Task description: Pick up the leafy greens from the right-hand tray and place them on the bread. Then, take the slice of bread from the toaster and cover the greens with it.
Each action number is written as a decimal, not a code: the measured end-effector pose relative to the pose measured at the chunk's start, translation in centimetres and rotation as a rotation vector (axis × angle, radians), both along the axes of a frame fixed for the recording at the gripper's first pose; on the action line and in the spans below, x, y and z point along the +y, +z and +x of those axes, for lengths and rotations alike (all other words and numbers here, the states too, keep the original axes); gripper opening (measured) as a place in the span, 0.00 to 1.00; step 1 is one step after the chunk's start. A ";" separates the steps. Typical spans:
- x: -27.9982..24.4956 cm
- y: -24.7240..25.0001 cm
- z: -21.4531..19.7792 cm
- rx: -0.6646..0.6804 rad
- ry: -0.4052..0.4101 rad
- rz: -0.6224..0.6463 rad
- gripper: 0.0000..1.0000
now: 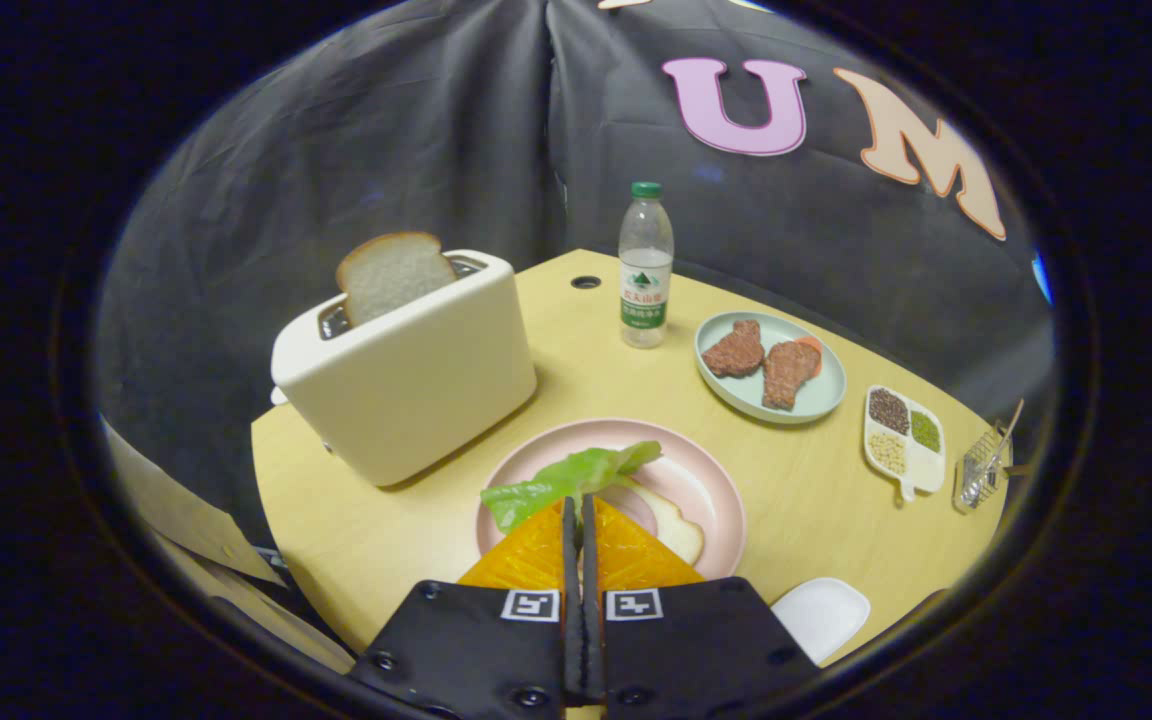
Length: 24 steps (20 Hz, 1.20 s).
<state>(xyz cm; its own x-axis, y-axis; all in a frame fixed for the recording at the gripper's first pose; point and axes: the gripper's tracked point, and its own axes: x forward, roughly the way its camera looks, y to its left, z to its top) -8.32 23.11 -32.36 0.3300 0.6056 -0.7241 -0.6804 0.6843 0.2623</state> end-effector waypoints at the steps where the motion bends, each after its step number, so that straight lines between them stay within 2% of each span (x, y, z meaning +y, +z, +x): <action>1: -0.6 -0.8 0.1 0.012 0.000 -0.013 0.03; 5: -2.8 -3.6 0.6 0.041 -0.004 -0.083 0.03; 12: -4.9 -5.3 2.0 -0.005 -0.028 -0.160 0.05; 14: -5.0 -5.1 2.5 -0.043 -0.036 -0.167 0.12; 18: -5.0 -2.8 3.6 -0.115 -0.086 -0.158 0.47; 24: -2.8 4.8 4.4 -0.199 -0.101 -0.116 1.00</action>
<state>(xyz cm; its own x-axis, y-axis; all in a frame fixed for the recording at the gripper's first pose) -3.88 20.34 -27.51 0.5277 0.4788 -0.7016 -0.6375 0.7691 0.0453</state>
